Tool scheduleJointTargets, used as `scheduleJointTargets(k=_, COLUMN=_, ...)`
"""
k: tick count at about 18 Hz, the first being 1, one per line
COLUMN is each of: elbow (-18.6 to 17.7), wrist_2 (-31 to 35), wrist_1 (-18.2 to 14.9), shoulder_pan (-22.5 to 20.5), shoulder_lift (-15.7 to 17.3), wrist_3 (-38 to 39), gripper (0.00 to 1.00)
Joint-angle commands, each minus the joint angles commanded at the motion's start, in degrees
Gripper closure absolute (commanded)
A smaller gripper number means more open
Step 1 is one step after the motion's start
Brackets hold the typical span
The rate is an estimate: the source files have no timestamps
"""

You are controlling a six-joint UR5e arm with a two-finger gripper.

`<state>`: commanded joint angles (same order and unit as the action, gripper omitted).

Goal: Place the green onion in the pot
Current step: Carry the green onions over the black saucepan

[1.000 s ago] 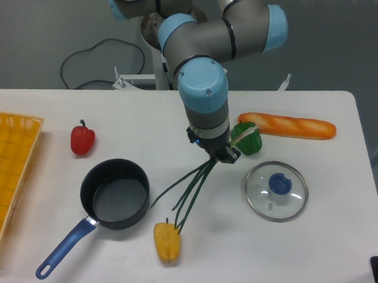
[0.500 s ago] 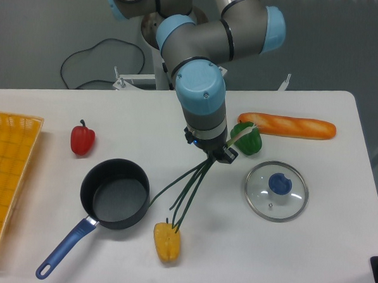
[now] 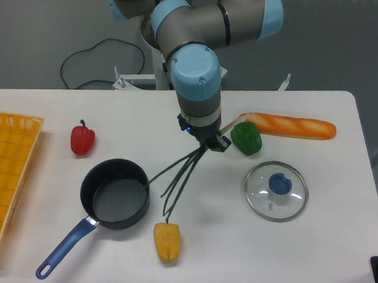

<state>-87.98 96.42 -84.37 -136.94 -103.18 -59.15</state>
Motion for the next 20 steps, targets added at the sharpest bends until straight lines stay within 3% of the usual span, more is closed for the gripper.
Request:
scheduleJointTargets(k=5, elbow=-0.35, wrist_2=1.40, wrist_1=-1.75, shoulder_pan=2.81, shoulder_lift=-1.22, wrist_3=0.18, gripper=0.90)
scheduleJointTargets(k=15, elbow=-0.35, wrist_2=4.57, wrist_1=-8.96, shoulder_pan=8.79, shoulder_lift=-2.72, wrist_3=1.31, gripper=0.89)
scheduleJointTargets(k=20, elbow=-0.09, wrist_2=6.77, wrist_1=-9.58, shoulder_pan=11.08, shoulder_lift=-4.39, wrist_3=6.06, gripper=0.89)
